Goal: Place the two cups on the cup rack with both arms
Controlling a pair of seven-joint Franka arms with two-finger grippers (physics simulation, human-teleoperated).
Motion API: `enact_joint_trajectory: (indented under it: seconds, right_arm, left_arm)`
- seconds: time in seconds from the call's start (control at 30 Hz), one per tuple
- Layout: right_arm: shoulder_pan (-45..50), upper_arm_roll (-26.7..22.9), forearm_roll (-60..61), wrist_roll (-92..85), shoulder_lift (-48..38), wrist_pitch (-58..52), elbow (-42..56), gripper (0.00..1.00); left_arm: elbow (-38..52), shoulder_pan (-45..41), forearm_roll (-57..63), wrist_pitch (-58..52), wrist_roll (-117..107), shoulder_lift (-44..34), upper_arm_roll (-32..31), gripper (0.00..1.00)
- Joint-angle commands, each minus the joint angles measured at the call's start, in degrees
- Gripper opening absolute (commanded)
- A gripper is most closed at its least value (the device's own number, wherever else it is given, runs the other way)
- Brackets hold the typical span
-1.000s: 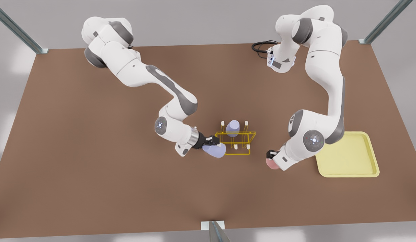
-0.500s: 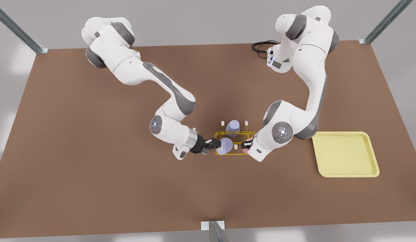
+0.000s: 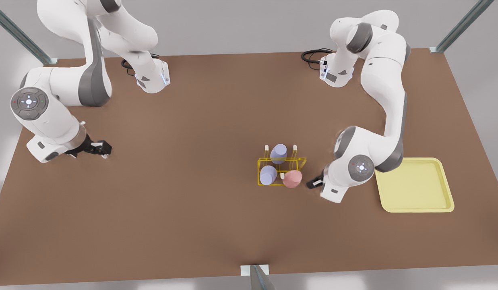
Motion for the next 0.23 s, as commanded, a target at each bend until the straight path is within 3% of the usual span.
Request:
enact_joint_trajectory:
  seconds: [0.0,0.07,0.1,0.13,0.17,0.2]
  right_arm:
    - [0.17,-1.13,2.68,-15.46,-1.29,-7.78,-0.91,1.00]
    - [0.17,-1.31,2.77,-15.46,-1.64,-7.78,-1.00,1.00]
    - [0.17,-1.57,2.77,-15.46,-1.64,-7.78,-1.00,1.00]
    - [0.17,-1.57,2.77,-15.46,-1.64,-7.87,-1.00,1.00]
    - [0.17,-1.57,2.77,-15.37,-1.64,-7.87,-1.00,1.00]
    - [0.17,-1.75,2.68,-15.37,-1.64,-7.87,-1.00,1.00]
  left_arm:
    - [4.48,6.23,4.43,-18.95,18.58,-1.97,0.13,1.00]
    - [4.39,12.74,7.24,-21.24,28.78,-4.43,-2.15,1.00]
    - [4.39,13.71,7.24,-22.12,33.52,-4.43,-2.16,1.00]
    - [0.99,11.00,7.68,-21.01,34.77,-9.24,-0.15,1.00]
    - [-21.07,2.12,5.40,-7.91,36.44,-24.80,10.49,1.00]
    - [-21.29,1.41,0.47,-11.64,36.35,-27.12,11.47,1.00]
